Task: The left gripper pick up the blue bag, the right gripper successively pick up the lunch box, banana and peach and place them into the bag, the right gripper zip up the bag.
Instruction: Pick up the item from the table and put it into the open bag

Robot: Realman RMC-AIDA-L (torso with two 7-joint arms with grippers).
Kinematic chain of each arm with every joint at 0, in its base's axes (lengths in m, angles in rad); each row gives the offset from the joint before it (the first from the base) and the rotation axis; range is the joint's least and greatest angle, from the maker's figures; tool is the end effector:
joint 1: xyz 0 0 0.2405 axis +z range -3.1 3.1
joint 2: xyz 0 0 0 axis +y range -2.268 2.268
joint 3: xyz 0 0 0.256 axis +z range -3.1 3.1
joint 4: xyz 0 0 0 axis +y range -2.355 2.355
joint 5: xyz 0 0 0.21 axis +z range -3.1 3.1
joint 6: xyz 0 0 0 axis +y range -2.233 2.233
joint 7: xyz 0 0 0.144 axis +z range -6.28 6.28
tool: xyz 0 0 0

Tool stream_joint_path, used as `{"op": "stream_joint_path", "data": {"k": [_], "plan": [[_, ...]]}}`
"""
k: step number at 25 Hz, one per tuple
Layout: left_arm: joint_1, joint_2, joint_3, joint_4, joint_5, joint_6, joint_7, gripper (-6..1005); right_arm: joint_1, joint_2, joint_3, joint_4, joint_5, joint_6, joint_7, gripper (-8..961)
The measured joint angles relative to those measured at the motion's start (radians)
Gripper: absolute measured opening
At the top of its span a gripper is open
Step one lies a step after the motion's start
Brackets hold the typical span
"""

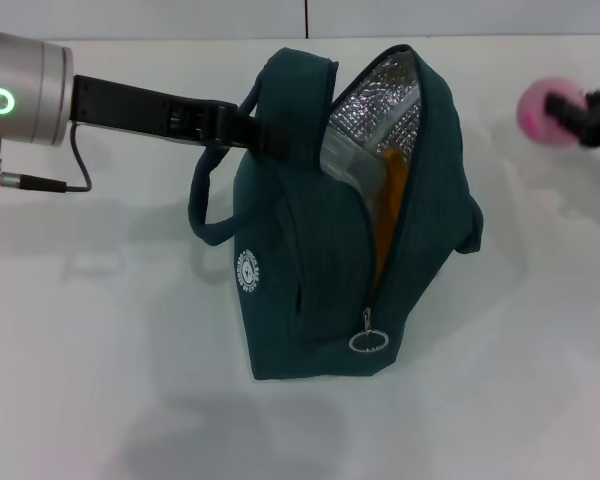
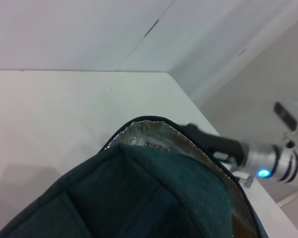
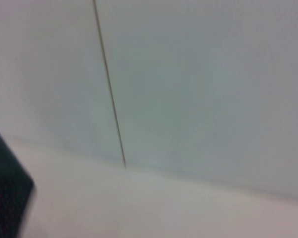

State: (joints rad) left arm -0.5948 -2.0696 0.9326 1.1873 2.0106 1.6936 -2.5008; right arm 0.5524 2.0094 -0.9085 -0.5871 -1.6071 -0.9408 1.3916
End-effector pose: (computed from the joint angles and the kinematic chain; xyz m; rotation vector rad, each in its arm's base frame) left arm -0.1620 0.3535 0.0468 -2.7142 -1.3837 -0.5252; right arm 0.2870 0.4090 0.0325 -2.1852 0.7396 0.5614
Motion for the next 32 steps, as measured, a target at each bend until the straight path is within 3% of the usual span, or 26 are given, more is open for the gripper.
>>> {"op": "stream_joint_path", "data": {"k": [7,13,22,26,32], "plan": [[0.004,-0.002,0.000,0.000,-0.001,0.000,0.005,45,-0.099,-0.001,-0.001,-0.169,0.207,-0.313,0.001,173],[0.002,-0.003,0.000,0.000,-0.001,0.000,0.005,45,-0.062,0.002,-0.022,-0.189,0.325,-0.591,0.003,151],[0.002,0.000,-0.006,0.000,-0.001,0.000,0.005,45,0.017,0.003,-0.271,-0.173,0.315,-0.554,0.029,78],[0.004,-0.001,-0.012,-0.001,-0.001,0.000,0.005,45,0.016,0.001,-0.306,-0.173,0.305,-0.529,0.058,31],[0.004,-0.002,-0.014,-0.003,-0.001,0.000,0.005,45,0.021,0.002,-0.309,-0.183,0.231,-0.549,0.099,123]]}}
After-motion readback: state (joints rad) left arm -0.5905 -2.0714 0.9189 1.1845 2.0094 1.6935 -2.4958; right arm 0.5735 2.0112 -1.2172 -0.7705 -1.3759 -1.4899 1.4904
